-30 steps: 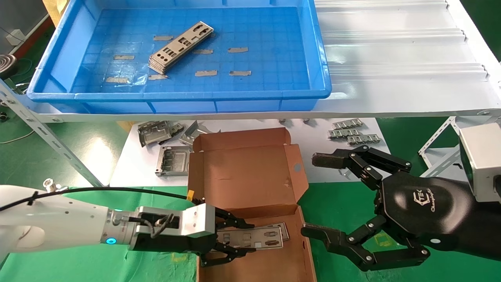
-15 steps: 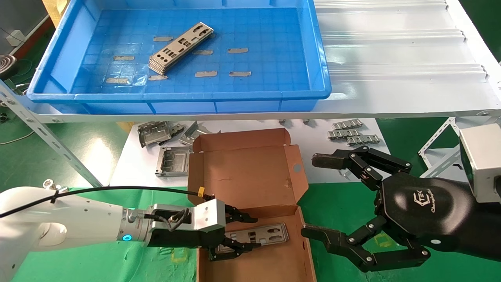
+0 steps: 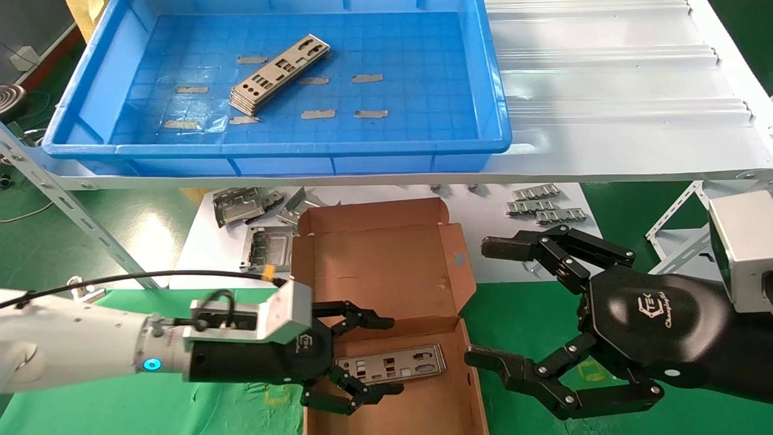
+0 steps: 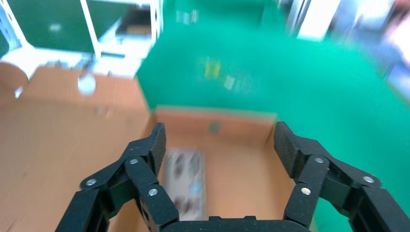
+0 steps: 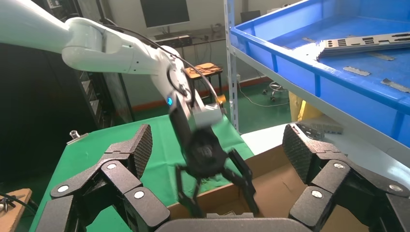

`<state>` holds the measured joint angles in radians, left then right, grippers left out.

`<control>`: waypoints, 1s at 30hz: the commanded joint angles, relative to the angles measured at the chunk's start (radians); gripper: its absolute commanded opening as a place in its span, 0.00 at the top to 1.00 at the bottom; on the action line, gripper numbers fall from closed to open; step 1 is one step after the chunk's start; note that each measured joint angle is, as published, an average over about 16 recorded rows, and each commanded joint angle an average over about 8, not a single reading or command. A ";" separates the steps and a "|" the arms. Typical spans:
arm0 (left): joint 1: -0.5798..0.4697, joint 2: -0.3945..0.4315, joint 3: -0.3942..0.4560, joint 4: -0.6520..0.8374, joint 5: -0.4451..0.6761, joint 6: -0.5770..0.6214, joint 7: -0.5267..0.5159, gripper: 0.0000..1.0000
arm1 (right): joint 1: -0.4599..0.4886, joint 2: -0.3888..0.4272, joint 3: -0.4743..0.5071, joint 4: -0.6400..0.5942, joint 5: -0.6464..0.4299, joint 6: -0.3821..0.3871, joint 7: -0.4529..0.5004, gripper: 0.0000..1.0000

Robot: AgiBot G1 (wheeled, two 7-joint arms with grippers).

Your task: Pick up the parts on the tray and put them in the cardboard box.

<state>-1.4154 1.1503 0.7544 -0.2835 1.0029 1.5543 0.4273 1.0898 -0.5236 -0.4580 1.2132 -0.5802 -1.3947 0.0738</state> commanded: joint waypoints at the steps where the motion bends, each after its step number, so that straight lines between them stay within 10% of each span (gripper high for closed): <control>1: 0.006 -0.010 -0.014 0.009 -0.033 0.050 -0.021 0.00 | 0.000 0.000 0.000 0.000 0.000 0.000 0.000 0.00; 30: 0.104 -0.159 -0.145 -0.270 -0.107 0.027 -0.191 0.00 | 0.000 0.000 0.000 0.000 0.000 0.000 0.000 0.00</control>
<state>-1.3117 0.9907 0.6087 -0.5541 0.8956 1.5811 0.2364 1.0896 -0.5235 -0.4580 1.2131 -0.5801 -1.3947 0.0737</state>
